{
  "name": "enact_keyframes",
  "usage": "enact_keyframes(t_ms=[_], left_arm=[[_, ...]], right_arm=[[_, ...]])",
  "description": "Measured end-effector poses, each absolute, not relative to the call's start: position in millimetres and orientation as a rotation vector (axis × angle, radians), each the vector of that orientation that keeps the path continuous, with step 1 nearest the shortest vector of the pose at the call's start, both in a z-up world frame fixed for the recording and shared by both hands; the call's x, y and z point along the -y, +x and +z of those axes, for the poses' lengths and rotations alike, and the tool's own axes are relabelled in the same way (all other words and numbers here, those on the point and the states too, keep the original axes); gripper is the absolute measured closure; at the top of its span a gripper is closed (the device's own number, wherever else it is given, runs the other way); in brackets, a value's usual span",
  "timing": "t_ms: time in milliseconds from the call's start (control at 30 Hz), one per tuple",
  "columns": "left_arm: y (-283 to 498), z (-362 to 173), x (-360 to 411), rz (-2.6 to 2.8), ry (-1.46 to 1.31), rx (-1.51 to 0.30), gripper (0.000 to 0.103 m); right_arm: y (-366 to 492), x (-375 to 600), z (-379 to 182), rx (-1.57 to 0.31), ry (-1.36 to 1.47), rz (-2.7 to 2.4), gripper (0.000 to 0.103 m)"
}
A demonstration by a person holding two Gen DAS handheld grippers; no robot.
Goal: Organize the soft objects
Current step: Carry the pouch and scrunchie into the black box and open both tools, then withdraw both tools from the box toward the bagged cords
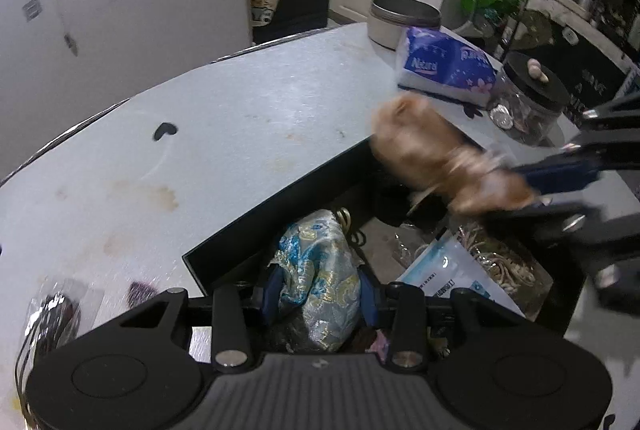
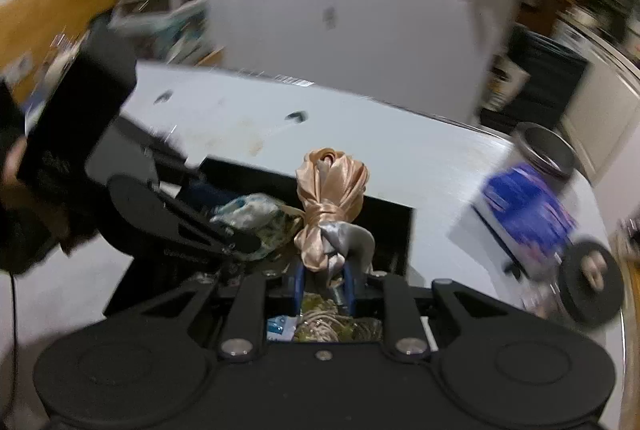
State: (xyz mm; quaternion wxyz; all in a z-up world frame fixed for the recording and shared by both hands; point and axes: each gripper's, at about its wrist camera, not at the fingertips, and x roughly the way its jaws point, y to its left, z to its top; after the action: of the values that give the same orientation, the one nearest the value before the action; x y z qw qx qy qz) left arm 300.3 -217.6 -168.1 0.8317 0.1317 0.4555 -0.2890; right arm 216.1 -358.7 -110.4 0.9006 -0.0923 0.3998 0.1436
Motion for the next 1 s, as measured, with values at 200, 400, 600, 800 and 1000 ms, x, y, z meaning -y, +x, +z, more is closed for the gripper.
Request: enact_keyframes(t_ms=[200,400,600,800,1000], left_arm=[[297,-155,195,-0.569,0.134,-0.954,0.054],[288,-141,186,-0.55,0.07,-0.929,0.065],[283,-145,198,-0.558,0.106,-0.955,0.088],[288,-166,204,-0.525,0.109,-1.004,0.091],[287,-160,200,-0.51,0.087,-0.988,0.09]], right_arm=[[241,338,-126,-0.872,-0.349,0.447,0.067],[248,351,-122,-0.864,-0.272,0.383,0.058],[256,369,-118,-0.884,-0.09,0.36,0.085],[278,364,-151,-0.968,-0.084,0.336,0.09],[272,372,-156,-0.979,-0.045,0.331,0.09]])
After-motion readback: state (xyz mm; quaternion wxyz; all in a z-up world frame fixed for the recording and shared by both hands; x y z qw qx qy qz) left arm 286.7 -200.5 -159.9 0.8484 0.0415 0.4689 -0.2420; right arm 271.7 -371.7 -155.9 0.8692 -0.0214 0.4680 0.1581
